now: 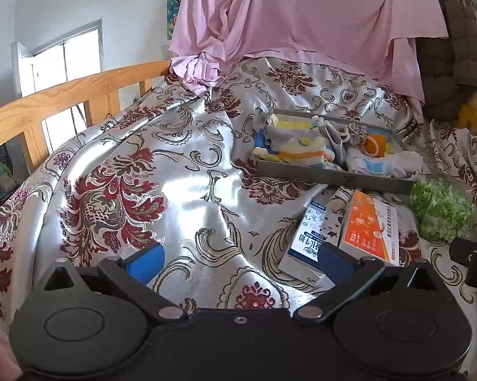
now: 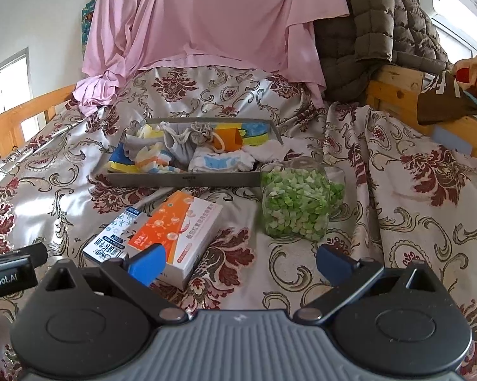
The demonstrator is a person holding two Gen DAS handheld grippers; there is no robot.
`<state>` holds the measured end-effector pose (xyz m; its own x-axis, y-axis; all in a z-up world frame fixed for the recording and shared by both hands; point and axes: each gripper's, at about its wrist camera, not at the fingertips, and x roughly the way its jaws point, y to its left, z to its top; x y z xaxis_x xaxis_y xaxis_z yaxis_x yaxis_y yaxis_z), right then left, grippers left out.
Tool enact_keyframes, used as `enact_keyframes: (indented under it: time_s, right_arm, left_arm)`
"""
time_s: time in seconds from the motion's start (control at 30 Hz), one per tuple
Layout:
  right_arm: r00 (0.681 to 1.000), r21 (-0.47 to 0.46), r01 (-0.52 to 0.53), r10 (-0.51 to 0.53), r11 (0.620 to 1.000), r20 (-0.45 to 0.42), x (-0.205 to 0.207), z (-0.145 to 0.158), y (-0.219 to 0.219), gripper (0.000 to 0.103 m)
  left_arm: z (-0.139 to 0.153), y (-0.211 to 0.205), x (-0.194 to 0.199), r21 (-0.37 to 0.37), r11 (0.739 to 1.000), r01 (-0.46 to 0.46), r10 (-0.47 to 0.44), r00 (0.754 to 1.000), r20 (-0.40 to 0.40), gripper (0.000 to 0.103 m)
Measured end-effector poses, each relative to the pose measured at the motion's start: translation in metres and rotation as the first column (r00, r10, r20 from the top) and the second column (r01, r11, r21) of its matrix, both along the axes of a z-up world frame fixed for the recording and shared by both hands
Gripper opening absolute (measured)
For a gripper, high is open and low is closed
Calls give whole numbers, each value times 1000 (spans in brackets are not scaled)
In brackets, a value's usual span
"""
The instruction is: Organize soft objects
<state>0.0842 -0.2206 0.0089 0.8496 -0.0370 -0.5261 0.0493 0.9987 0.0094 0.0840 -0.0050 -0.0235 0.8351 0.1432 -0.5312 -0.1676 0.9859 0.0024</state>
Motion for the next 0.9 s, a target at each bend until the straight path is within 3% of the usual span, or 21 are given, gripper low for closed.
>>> enact_keyframes:
  time_s: [0.9]
  right_arm:
    - [1000, -6, -19, 19, 1000, -6, 2, -3, 4, 103]
  left_arm:
    - [-3, 1, 4, 0, 1000, -3, 3, 1000, -17, 102]
